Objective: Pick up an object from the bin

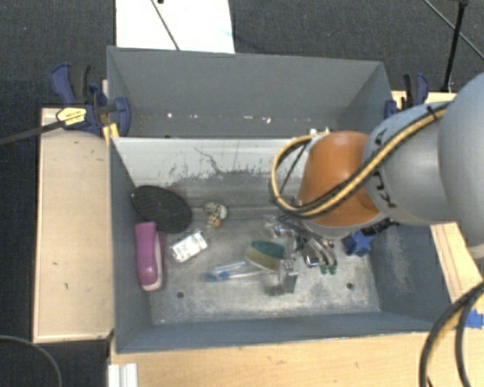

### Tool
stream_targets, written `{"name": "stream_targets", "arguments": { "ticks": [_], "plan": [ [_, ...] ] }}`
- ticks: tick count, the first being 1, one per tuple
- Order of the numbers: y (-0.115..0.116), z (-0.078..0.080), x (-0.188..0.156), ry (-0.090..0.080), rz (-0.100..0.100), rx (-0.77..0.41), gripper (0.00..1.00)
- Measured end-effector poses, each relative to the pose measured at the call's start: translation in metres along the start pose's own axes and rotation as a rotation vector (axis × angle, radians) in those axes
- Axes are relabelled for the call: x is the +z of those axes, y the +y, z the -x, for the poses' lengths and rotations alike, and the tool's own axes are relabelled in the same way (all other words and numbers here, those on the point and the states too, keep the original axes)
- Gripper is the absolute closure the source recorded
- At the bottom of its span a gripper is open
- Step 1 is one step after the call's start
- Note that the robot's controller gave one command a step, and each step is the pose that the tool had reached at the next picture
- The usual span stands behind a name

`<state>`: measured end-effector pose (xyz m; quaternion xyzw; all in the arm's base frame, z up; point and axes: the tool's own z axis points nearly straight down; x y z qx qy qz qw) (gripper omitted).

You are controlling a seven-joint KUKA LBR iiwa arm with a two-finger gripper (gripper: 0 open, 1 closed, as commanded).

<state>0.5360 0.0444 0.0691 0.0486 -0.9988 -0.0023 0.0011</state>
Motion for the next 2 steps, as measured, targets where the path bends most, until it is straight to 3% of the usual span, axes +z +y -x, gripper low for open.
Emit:
{"name": "stream_targets", "arguments": {
  "ticks": [1, 2],
  "plan": [
    [-0.005, 0.002, -0.002, -0.005, -0.005, 0.002, 1.0],
    [-0.029, 0.019, -0.159, -0.014, -0.006, -0.058, 1.0]
  ]
}}
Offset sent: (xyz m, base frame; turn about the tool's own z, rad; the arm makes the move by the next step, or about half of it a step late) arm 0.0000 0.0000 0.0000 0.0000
